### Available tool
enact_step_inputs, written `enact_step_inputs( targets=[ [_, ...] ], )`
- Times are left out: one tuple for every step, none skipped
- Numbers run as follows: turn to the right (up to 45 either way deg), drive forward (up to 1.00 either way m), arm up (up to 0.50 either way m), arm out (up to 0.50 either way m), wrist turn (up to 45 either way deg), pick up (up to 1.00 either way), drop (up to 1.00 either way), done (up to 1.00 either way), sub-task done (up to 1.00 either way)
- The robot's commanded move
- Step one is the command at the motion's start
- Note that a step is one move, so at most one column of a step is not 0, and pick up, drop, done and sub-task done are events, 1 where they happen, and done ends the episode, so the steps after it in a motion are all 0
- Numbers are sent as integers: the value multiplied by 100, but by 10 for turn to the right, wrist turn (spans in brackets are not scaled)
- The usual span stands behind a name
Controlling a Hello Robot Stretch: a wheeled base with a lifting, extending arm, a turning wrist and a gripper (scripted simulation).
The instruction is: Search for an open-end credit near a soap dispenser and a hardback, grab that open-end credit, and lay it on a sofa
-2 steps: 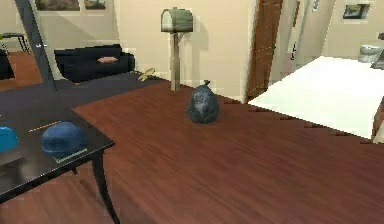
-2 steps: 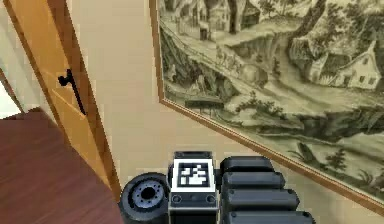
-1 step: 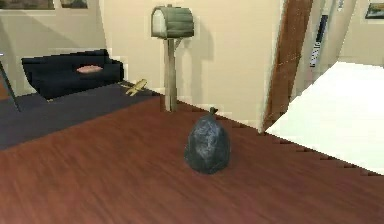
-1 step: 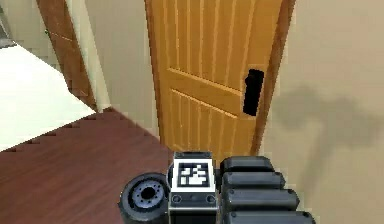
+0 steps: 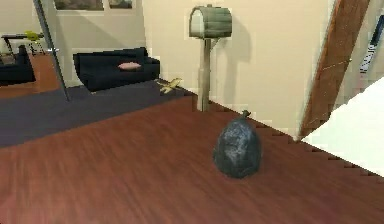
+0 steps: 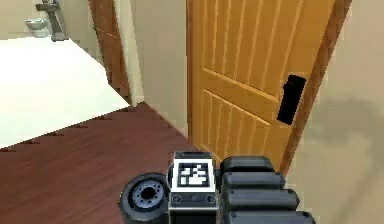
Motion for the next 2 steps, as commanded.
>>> enact_step_inputs(
  targets=[
    [0,25,0,0,0,0,0,0,0],
    [-360,0,0,0,0,0,0,0,0]
  ],
)
